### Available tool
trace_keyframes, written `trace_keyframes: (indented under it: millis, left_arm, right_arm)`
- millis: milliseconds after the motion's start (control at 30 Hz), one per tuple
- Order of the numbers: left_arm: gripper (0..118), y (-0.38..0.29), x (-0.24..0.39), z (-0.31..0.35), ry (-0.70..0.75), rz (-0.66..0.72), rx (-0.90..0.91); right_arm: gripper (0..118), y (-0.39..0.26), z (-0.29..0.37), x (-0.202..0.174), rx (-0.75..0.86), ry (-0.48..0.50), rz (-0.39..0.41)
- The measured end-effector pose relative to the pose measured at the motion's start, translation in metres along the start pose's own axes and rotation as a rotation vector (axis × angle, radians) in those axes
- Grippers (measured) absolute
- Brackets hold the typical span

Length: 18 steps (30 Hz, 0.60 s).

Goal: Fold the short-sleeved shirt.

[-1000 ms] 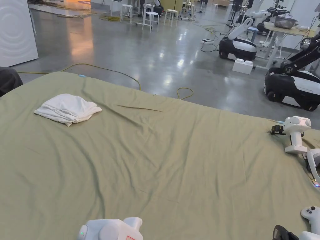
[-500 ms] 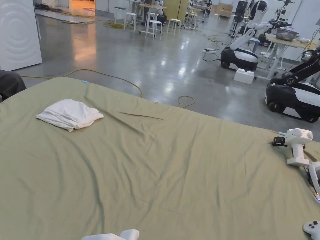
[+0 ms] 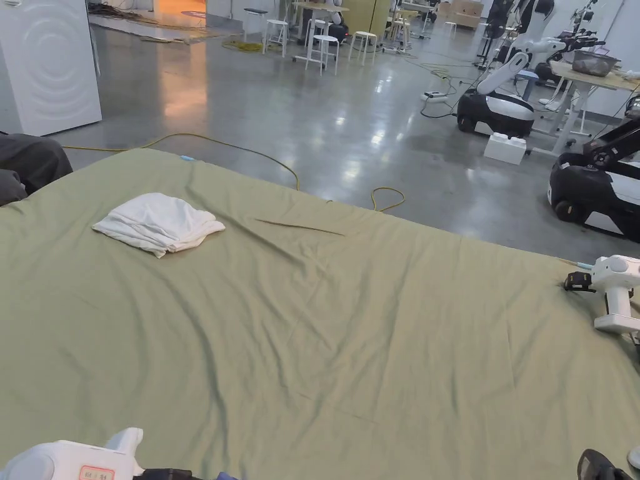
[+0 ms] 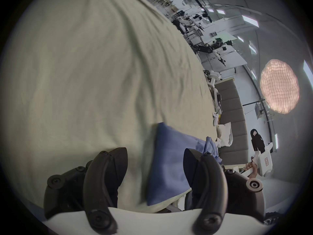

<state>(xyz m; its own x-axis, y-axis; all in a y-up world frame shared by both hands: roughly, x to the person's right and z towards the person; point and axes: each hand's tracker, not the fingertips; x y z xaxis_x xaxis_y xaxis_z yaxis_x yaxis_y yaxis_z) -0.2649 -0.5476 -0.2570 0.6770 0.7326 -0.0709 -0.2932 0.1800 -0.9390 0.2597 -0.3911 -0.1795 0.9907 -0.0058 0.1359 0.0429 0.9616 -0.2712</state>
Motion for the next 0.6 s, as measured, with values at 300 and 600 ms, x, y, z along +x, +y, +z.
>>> trace_keyframes:
  millis: [300,600]
  left_arm:
    - [74,-0.001,-0.028,-0.021,-0.377,0.088,-0.09]
    - [13,-0.011,0.0,-0.028,-0.29,0.043,-0.116]
  right_arm:
    - [0,0.007,0.004,-0.004,0.002,-0.005,0.02]
    - [0,0.004,0.007,-0.008,-0.021,-0.007,0.021]
